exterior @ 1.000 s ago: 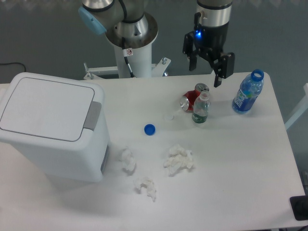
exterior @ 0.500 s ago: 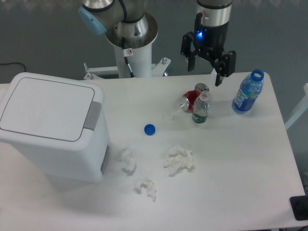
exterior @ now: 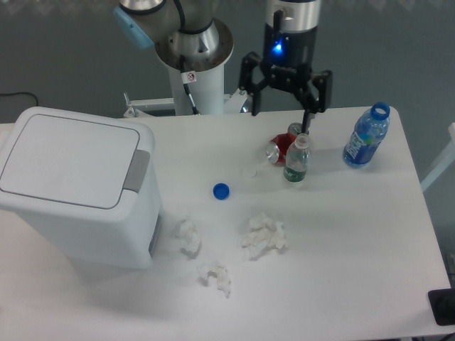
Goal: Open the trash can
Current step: 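Move the open gripper toward the white trash can lid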
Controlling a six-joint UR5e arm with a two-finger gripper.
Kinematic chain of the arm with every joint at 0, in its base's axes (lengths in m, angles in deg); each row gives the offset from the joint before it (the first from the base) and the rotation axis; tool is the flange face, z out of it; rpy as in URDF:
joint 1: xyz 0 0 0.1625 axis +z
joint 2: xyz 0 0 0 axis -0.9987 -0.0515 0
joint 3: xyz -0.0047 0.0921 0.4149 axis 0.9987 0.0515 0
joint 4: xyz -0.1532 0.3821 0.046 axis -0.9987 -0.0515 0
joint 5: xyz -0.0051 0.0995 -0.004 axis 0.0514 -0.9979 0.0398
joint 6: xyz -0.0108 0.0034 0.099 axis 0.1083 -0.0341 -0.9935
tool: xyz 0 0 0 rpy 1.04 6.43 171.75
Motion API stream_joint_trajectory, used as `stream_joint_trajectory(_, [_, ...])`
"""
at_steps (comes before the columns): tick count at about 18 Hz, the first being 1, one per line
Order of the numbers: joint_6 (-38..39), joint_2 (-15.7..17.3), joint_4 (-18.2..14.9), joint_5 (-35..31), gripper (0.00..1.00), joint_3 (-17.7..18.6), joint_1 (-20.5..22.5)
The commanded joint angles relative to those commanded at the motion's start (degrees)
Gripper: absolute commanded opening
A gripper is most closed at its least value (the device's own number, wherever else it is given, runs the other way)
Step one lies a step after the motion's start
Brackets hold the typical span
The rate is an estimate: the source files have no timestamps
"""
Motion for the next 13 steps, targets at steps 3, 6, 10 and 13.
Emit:
stream_joint_trajectory(3, [4.75, -0.35, 0.18, 0.18, 1.00, -0.96, -1.84])
stream_joint_trajectory(6, [10.11, -1.14, 0.27, 0.18, 1.00, -2.28, -3.52])
stream_joint_trajectory(10, [17.93, -2.28, 2.03, 0.27, 1.00, -2.37, -7.03])
stream_joint_trajectory(13, [21.90, -3.60, 2.91, 0.27, 1.00, -2.37, -8.96])
